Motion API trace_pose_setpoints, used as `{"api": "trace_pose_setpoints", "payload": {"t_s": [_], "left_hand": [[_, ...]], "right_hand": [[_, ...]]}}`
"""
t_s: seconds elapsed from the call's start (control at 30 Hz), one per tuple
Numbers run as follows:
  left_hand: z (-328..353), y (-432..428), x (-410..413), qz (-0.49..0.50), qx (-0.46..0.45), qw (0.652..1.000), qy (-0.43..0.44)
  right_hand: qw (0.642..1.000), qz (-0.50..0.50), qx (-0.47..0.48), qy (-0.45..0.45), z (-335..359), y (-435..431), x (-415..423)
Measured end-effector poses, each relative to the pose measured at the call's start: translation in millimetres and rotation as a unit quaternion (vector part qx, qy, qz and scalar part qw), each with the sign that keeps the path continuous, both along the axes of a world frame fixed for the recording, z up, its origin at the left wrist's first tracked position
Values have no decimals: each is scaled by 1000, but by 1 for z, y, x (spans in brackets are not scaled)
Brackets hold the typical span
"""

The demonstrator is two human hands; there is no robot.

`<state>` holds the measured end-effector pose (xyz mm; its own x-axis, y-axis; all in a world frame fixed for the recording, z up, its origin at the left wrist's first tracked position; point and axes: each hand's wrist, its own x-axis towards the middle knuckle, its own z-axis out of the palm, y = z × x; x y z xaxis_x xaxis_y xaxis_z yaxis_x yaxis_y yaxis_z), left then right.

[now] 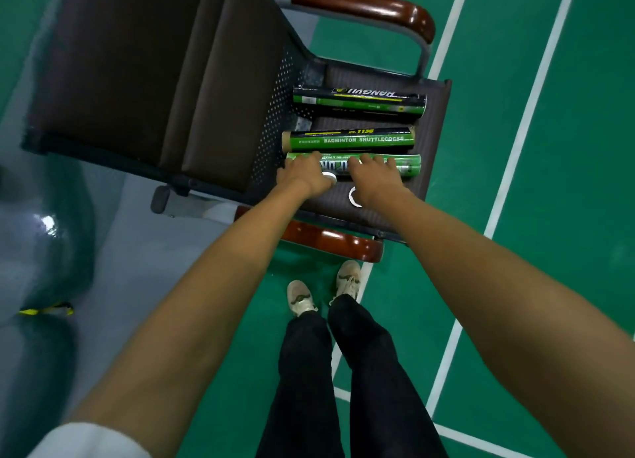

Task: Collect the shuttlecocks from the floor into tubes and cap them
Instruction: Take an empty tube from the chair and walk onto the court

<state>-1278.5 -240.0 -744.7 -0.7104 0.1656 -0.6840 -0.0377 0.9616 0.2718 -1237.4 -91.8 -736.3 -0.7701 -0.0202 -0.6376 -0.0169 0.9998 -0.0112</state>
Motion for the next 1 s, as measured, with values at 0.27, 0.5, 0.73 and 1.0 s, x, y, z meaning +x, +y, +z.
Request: {"api": "trace_pose_setpoints", "payload": {"t_s": [0.27,0.5,0.73,1.0], "left_hand": [[-126,4,-11,-43,-37,997,52],[-202,-8,-22,-72,-63,989,115],[-217,-4,-33,-71,-56,986,143],[-157,-11,-26,-69,-64,989,110]], "right_hand": [[1000,-14,-13,16,-140,6,-32],[998,21,-4,56,-215,-3,-54],[991,61,37,109,-237,-4,-65],[990,67,16,124,-207,2,-55]]}}
